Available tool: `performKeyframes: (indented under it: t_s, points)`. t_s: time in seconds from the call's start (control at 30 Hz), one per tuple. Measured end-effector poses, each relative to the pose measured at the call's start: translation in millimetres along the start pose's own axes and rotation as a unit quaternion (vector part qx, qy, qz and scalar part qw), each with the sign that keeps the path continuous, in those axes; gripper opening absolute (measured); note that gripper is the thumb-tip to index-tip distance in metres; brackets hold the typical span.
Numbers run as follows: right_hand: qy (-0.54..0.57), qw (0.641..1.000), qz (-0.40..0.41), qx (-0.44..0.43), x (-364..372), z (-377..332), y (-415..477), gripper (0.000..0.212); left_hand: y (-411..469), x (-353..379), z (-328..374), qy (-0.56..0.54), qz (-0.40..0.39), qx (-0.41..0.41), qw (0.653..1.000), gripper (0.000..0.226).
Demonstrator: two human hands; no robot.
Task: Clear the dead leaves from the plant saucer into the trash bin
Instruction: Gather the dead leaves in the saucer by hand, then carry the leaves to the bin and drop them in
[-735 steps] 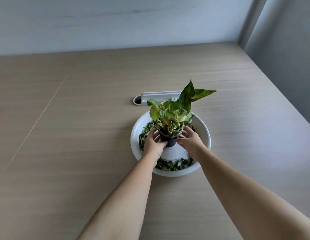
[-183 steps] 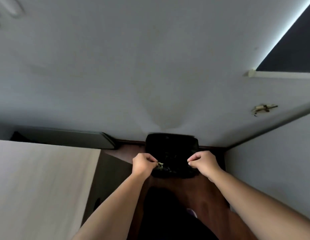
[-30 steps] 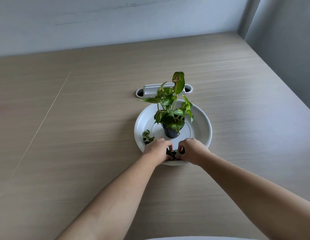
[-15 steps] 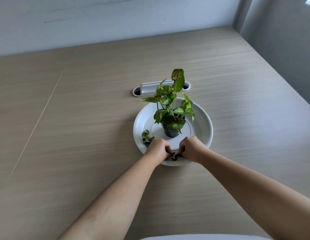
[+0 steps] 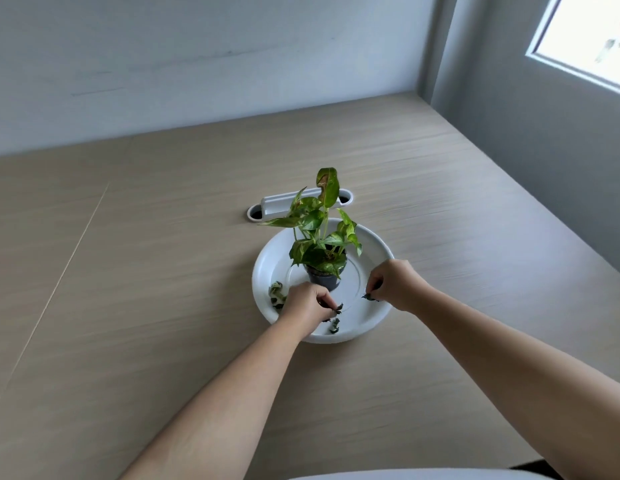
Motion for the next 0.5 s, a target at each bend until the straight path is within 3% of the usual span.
performKeyframes:
  t_s: [0.27,0.5]
  points:
    - [0.052,0.993,0.074,0.070,-78.5,112.0,-85.0,0.019,-11.7,83.6,120.6,0.006,-0.060,0.081,0.995,0.010]
    - [0.105,0.956,0.182,0.205,-156.2,316.7,-251.3,0.008,-46.6,266.3,306.3,0.051,-0.159,0.218,0.962,0.010]
Point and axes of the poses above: each hand's wrist, its own y-axis towards the middle knuckle, its own x-axis out of the palm, z = x × y, the point moved 4 cm from there along y, towards the middle knuckle, and after that the axes turned 5 degrees about -z, right-handed, at the moved point
